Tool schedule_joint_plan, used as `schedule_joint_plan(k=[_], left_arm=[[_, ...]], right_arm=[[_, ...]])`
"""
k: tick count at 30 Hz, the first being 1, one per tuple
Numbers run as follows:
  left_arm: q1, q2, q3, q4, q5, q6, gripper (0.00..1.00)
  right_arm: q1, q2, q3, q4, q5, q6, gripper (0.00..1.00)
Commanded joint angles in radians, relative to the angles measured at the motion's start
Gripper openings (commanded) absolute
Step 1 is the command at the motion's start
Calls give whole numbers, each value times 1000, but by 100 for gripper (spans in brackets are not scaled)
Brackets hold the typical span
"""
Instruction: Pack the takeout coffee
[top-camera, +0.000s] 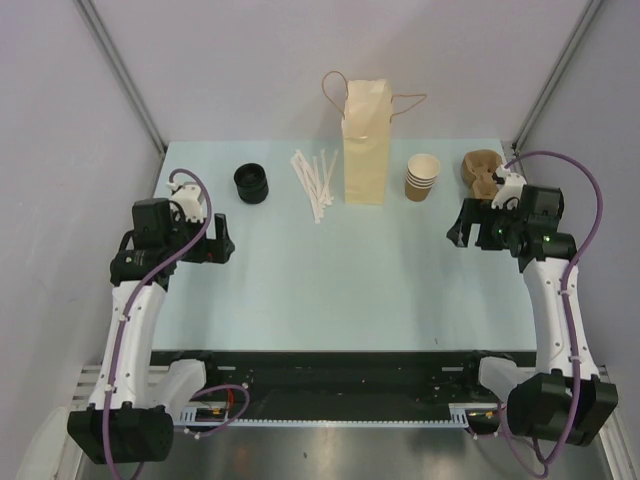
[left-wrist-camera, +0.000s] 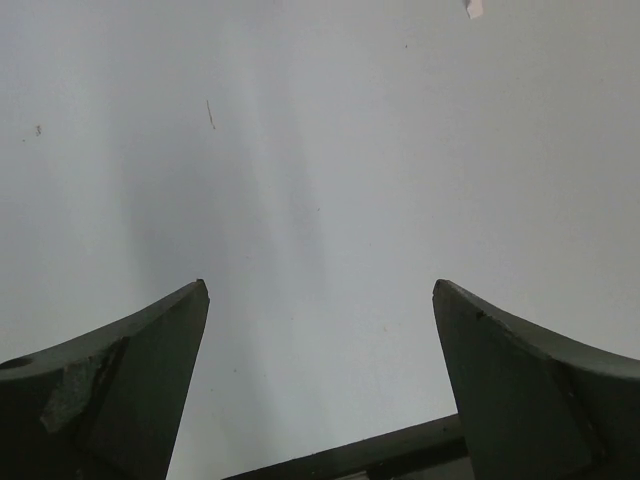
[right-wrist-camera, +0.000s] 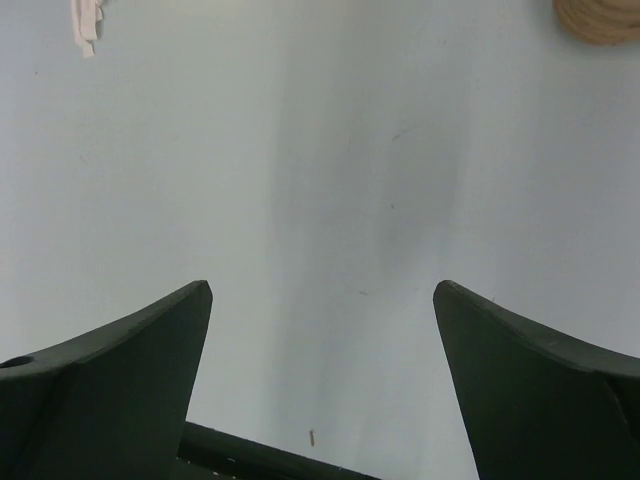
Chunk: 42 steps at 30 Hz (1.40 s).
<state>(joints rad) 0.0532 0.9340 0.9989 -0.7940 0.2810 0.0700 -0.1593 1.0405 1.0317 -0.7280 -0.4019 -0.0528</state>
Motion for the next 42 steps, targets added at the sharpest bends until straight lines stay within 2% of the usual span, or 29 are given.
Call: schedule_joint_plan(k=[1, 9, 14, 16, 19, 24, 31, 36, 42], left_arm=[[-1, 20, 75, 16, -28, -1, 99], [0, 89, 135, 21, -39, 4, 100], [-1, 132, 173, 7, 23, 13, 100], [-1, 135, 178, 16, 47, 11, 100], [-1, 149, 187, 15, 67, 14, 100], [-1, 135, 165, 47, 78, 34, 99], [0, 132, 142, 111, 103, 42, 100], [0, 146, 159, 121, 87, 45, 99], [-1, 147, 133, 145, 90, 31, 100]], right_arm=[[-3, 84, 123, 41, 6, 13, 100], [-5, 298, 353, 51, 21, -7, 100], [-5, 475, 545, 61, -26, 30, 98], [-2, 536, 600, 59, -37, 48, 94], [15, 682, 705, 53, -37, 82, 81], [50, 843, 904, 21, -2, 94, 69], [83, 1041, 1085, 4, 21, 107, 51], [107, 1142, 1148, -8, 58, 102, 46], [119, 1187, 1179, -14, 97, 91, 45]])
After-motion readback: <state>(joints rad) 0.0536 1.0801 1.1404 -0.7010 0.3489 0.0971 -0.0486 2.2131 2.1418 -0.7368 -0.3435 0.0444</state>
